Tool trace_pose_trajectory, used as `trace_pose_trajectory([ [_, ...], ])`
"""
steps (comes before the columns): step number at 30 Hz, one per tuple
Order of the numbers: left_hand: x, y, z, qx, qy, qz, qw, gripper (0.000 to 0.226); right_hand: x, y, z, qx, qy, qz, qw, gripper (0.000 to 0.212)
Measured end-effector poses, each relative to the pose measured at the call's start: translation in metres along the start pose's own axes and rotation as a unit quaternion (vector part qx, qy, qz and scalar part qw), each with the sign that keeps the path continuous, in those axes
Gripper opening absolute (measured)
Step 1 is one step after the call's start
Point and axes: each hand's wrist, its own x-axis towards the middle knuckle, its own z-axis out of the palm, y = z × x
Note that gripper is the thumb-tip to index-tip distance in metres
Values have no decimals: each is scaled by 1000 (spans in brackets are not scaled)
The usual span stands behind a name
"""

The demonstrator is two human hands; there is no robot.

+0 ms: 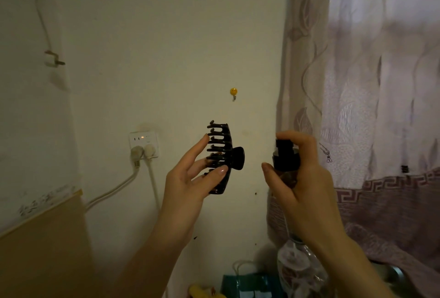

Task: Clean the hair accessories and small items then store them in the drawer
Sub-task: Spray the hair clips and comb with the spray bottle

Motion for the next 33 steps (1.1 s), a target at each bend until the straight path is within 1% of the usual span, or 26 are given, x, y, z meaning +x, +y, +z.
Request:
trace_pose_trajectory([
  [5,-3,2,1,-6,-2,-3,1000,60,-4,-4,-2,5,21,5,1000,40],
  [10,-4,3,-1,-26,4,-6,1000,64,-17,-6,-4,10,10,5,1000,56],
  [15,-4,3,-5,-34,4,-7,999,65,-34,-5,5,6,-10,30,999,58],
  [20,-6,1,-8,-32,6,-10,999,65,-47,2,13,6,-32,48,998,72],
  [25,-7,1,-13,-27,12,-10,1000,66,-50,6,18,-22,-7,42,999,59],
  [28,-8,2,-15,-21,14,-10,1000,65,-50,5,19,-24,5,59,998,46],
  [29,-9,2,-16,-19,16,-10,1000,64,-49,5,19,-20,13,69,997,46],
  [33,-12,2,-18,-1,18,-7,1000,58,-45,2,16,39,22,113,993,64],
])
